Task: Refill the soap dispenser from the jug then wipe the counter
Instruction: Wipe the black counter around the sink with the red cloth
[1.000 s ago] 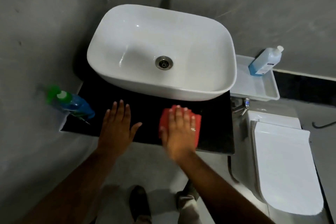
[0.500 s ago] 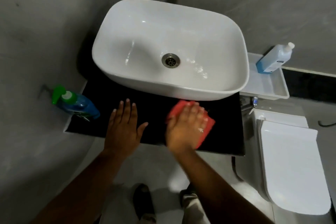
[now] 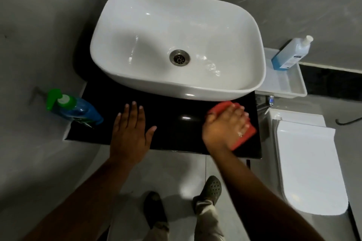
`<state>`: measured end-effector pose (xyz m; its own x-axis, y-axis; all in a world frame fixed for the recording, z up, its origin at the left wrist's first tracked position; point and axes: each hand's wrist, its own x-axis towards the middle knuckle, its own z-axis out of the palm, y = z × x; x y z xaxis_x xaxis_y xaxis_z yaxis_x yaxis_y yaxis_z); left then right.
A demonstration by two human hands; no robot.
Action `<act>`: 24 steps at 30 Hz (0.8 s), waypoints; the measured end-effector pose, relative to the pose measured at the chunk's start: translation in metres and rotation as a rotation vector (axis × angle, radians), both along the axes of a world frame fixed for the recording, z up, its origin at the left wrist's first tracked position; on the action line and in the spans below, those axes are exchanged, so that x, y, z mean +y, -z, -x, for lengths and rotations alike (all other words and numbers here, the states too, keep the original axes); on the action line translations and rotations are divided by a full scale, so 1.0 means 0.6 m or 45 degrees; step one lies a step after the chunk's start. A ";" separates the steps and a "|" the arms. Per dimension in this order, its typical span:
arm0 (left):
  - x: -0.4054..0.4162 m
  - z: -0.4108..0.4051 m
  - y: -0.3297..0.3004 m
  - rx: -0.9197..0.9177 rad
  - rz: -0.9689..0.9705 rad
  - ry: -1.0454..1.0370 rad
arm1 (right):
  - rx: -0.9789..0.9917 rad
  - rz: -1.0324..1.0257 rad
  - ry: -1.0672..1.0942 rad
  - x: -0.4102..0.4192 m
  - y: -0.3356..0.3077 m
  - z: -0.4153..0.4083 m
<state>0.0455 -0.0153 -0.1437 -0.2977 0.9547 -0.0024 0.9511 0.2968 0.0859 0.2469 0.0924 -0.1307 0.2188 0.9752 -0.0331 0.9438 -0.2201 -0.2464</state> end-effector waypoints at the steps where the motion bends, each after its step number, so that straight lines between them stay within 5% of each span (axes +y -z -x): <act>1: 0.000 0.000 0.002 0.000 -0.008 0.000 | 0.005 0.013 -0.087 -0.015 0.005 0.041; 4: -0.003 0.000 0.004 0.013 -0.044 0.003 | -0.040 0.011 -0.638 -0.080 0.010 0.105; 8: -0.001 -0.001 -0.001 0.028 -0.083 0.006 | -0.092 -0.066 -1.260 -0.084 0.003 -0.043; 12: 0.000 -0.005 -0.006 0.026 -0.087 0.007 | -0.097 0.028 -0.756 -0.029 -0.012 -0.211; 17: -0.001 -0.003 -0.002 0.040 -0.091 0.004 | -0.066 0.066 -0.058 -0.022 0.001 -0.069; 20: -0.001 -0.004 0.000 0.046 -0.098 -0.002 | -0.091 0.041 -0.526 -0.070 0.009 0.004; 24: -0.002 -0.006 -0.006 0.037 -0.088 -0.001 | -0.116 -0.005 -1.112 -0.081 0.002 -0.106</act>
<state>0.0491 -0.0167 -0.1400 -0.2973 0.9520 0.0725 0.9533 0.2917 0.0784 0.3103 0.0436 -0.1320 -0.6045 0.7951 -0.0480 0.7903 0.5911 -0.1613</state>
